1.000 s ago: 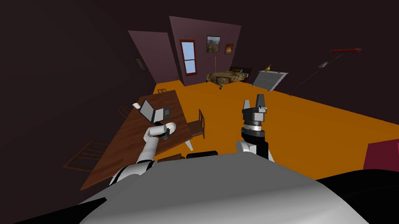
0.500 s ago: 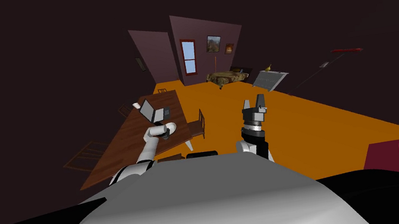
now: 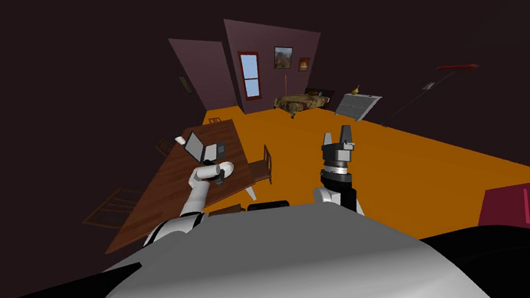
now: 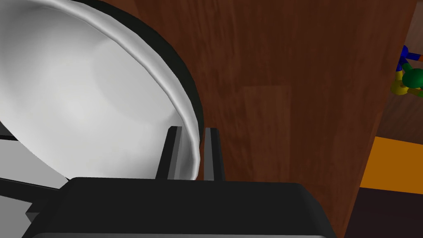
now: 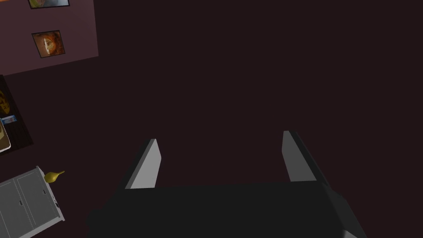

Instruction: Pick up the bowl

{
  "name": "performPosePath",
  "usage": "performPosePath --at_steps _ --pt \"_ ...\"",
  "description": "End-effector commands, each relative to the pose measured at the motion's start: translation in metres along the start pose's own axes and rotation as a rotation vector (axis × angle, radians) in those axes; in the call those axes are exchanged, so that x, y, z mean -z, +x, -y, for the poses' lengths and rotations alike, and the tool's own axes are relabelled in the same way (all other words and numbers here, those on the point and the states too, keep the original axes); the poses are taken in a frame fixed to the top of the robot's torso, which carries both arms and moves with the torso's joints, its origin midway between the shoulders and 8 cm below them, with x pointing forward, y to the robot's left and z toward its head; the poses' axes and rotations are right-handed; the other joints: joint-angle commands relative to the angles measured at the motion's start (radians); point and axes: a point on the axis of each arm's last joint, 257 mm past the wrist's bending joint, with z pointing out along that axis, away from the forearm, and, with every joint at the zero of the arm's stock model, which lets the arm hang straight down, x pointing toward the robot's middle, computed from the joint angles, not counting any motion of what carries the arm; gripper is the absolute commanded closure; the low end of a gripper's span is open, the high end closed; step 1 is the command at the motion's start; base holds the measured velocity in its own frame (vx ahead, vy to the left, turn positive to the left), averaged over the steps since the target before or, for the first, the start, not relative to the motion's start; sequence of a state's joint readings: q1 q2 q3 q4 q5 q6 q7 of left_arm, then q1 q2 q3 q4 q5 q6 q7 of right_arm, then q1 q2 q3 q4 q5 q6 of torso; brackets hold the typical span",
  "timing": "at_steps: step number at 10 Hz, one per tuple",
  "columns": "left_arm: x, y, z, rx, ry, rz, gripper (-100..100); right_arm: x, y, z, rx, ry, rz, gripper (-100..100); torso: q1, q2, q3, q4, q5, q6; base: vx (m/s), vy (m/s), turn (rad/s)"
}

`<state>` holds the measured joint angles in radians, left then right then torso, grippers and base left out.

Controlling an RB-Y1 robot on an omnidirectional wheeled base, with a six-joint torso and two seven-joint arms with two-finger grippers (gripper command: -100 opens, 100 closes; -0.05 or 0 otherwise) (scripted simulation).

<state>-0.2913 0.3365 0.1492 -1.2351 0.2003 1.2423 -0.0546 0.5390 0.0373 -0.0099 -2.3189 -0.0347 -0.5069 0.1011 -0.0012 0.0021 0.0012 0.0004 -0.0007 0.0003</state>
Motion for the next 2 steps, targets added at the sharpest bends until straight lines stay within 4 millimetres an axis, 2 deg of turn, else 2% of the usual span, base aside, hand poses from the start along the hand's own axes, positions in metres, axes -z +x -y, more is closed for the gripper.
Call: performPosePath --at_steps 1,2 --pt "0.0000 0.0000 0.0000 0.000 0.000 0.000 100 0.0000 0.0000 0.0000 0.000 0.000 0.000 0 0.000 0.000 0.000 0.000 0.000 0.000 -0.016 0.001 0.004" --pt "0.0005 -0.0002 0.0000 0.000 -0.002 0.000 0 0.0000 0.0000 0.0000 0.000 0.000 0.000 0 0.000 0.000 0.000 0.000 0.000 0.000 0.000 0.000 0.000"
